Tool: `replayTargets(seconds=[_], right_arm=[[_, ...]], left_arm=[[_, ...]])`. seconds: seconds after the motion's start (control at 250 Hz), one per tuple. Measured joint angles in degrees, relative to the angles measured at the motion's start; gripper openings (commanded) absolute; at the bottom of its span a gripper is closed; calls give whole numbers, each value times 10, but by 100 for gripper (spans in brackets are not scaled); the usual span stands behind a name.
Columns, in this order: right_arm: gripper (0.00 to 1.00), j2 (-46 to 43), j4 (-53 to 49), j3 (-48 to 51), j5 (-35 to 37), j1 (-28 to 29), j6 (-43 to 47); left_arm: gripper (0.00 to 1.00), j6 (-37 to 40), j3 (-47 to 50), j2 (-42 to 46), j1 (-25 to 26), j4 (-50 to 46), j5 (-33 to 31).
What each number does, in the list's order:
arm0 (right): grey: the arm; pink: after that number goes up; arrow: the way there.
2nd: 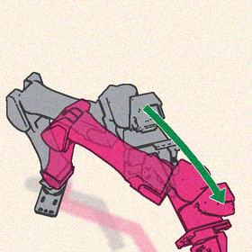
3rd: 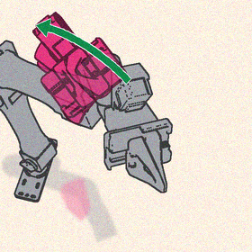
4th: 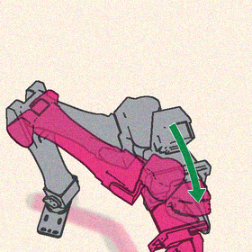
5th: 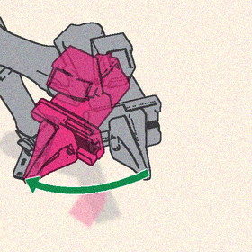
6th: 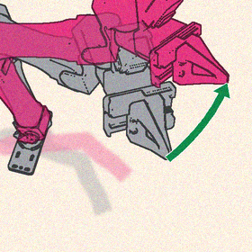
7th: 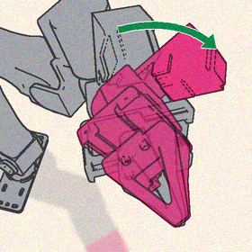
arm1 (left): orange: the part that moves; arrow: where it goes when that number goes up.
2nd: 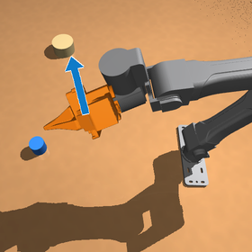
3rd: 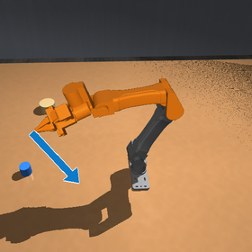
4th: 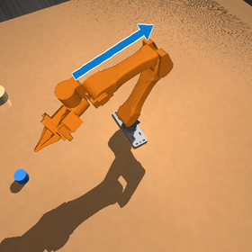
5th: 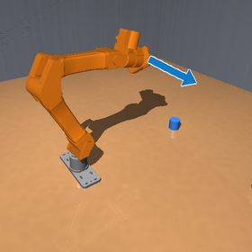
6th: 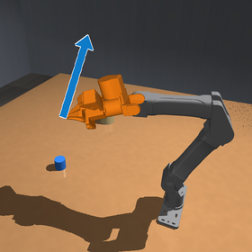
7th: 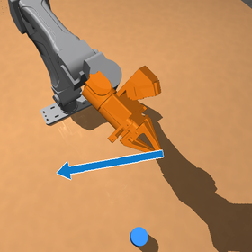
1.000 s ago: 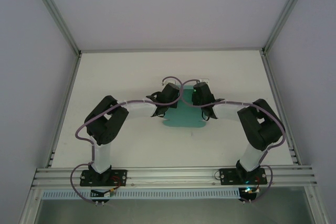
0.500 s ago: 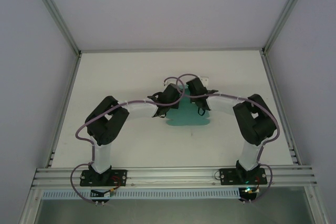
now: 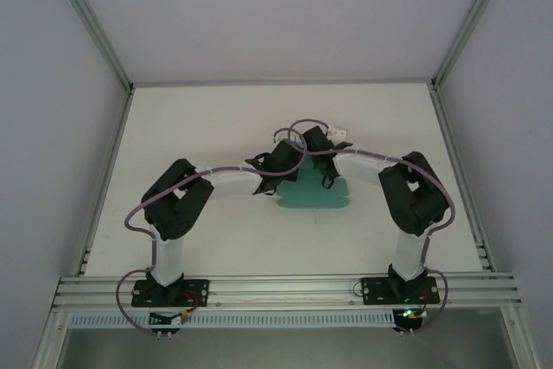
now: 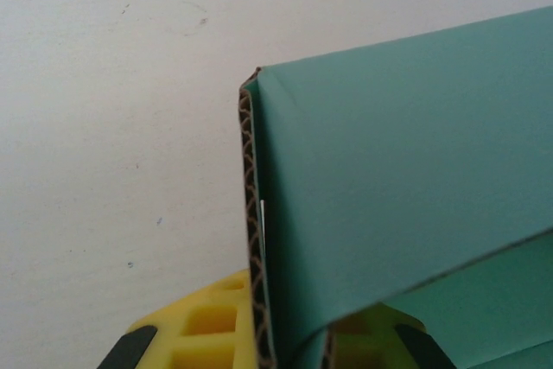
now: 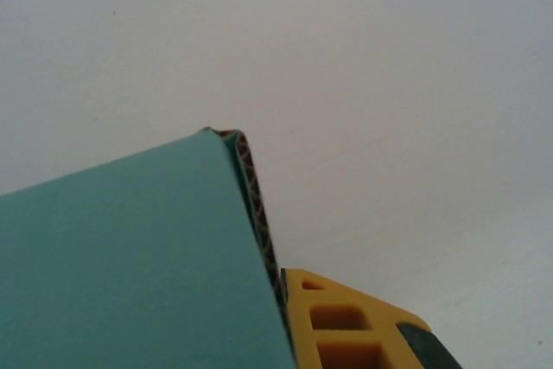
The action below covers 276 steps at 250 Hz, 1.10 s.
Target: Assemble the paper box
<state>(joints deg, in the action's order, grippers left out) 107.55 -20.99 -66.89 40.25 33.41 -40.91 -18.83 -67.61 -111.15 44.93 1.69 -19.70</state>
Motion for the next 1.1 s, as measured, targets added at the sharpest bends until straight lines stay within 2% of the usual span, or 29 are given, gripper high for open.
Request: replayTargets(seconds=[0.148, 0.256, 0.355, 0.483, 0.515, 0.551, 0.611, 0.651, 0.723, 0.767, 0.799, 0.938, 1.102], right_arm=[[0, 59, -144, -94, 46, 11, -122], [0, 66, -196, -116, 46, 13, -168], [0, 50, -172, -89, 46, 13, -156], [0, 12, -82, -19, 46, 13, -110], [6, 4, -61, -5, 46, 13, -96], [18, -4, -35, 10, 44, 13, -79], [14, -15, 15, 35, 37, 9, -49], [16, -22, 57, 54, 27, 4, -28], [28, -43, 139, 97, -6, -5, 20], [41, -56, 194, 128, -33, -13, 45], [47, -65, 232, 150, -51, -20, 66], [61, -96, 364, 231, -134, -46, 148], [75, -109, 421, 261, -229, -53, 203]], left_arm=[[0, 0, 0, 0, 0, 6, 12], [0, -2, 0, 0, -3, 6, 27], [0, 1, 0, 0, 1, 6, 30], [0, 2, 0, 0, 5, 6, 30], [0, 2, 0, 0, 5, 6, 30], [0, 2, -1, 0, 5, 6, 29], [0, 0, 0, 0, 5, 2, 25], [0, -1, -1, 0, 5, 1, 21], [0, -6, -2, 0, 4, -3, 11], [0, -9, -2, 0, 2, -6, 6], [0, -11, -4, 0, 1, -12, 1], [0, -13, -8, 0, -5, -28, -18], [0, -13, -10, 0, -10, -41, -34]])
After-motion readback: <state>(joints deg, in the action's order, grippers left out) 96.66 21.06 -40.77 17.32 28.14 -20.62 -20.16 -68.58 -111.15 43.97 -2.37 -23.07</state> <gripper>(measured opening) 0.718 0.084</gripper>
